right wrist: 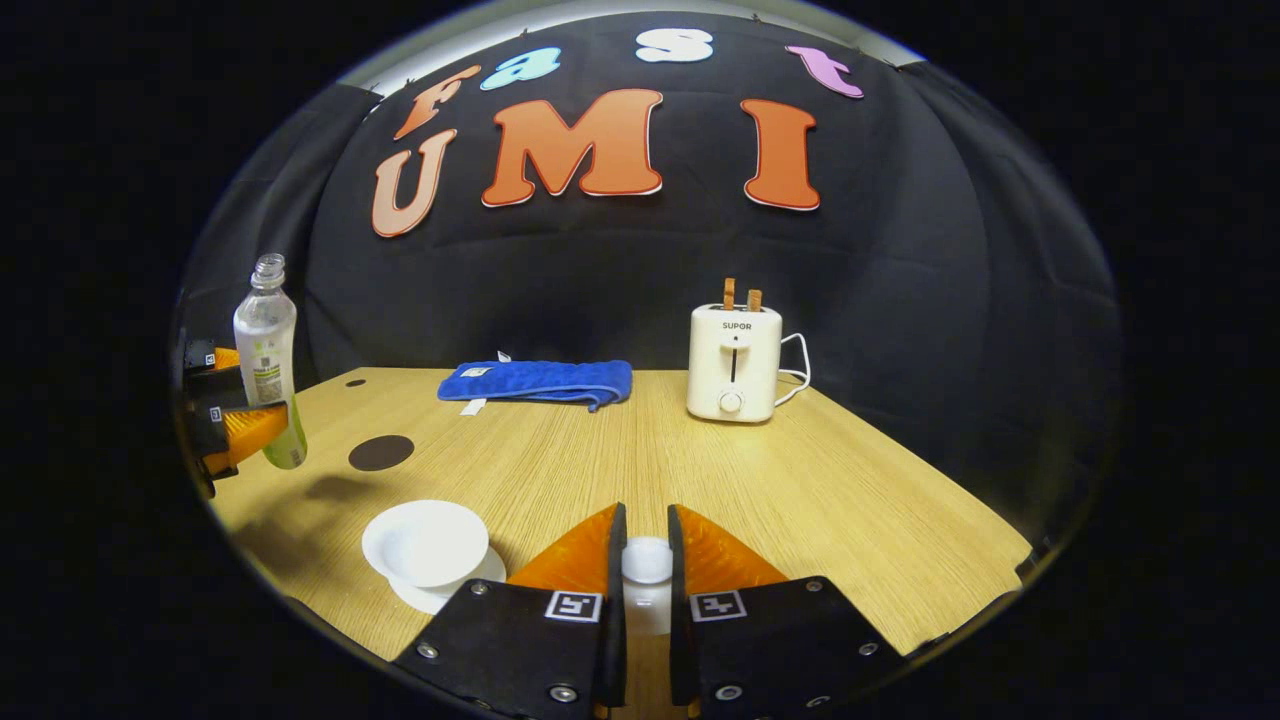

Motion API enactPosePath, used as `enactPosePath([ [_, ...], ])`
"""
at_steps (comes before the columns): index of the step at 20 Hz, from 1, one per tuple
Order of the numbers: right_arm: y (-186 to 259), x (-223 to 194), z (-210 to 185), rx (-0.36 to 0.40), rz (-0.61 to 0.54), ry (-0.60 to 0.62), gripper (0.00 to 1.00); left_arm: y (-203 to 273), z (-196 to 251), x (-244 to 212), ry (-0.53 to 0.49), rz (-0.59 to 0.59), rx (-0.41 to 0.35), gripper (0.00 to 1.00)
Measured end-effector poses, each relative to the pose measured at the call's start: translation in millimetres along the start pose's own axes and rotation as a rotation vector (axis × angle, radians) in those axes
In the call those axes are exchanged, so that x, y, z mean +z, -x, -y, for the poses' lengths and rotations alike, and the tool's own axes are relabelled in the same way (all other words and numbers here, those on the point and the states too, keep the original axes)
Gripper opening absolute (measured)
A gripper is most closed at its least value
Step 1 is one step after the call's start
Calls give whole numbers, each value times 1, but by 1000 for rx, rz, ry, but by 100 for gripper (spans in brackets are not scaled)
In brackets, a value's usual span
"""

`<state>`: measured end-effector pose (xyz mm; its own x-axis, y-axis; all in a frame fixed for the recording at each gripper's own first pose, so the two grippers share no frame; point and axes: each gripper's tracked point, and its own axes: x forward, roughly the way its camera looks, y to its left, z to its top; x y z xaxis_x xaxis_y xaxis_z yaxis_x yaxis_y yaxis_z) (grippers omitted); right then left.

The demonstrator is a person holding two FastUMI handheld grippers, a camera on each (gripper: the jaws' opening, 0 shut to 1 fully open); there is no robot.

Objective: Open the teacup lid with one hand, grasp the water bottle and pour water into the teacup with the other hand; after pouring, place the water bottle on the coaster and then close the teacup lid.

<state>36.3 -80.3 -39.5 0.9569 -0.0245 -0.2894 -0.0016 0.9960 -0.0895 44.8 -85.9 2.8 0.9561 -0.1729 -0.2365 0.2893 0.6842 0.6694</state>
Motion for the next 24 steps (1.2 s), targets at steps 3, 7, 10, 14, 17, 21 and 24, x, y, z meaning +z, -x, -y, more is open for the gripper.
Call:
enactPosePath([
  [3, 1, 0, 0, 1, 1, -14, 18, 3, 12, 7, -187, -9, -42, 60],
  [7, 2, 1, 0, 4, 0, -13, 18, 0, 25, 15, -391, -18, -85, 60],
  [10, 3, 2, 5, -3, 1, -21, 18, 3, 30, 17, -510, -27, -100, 60],
  [14, 3, 1, 10, -14, -4, -32, 18, 1, 35, 17, -623, -54, -126, 60],
  [17, 2, 0, 9, -13, -7, -25, 17, -4, 40, 15, -709, -66, -151, 60],
  [21, 3, -1, 7, -7, -11, -21, 18, -11, 46, 11, -811, -103, -174, 59],
  [24, 2, -2, 9, -11, -12, -27, 18, -14, 51, 14, -891, -115, -194, 60],
])
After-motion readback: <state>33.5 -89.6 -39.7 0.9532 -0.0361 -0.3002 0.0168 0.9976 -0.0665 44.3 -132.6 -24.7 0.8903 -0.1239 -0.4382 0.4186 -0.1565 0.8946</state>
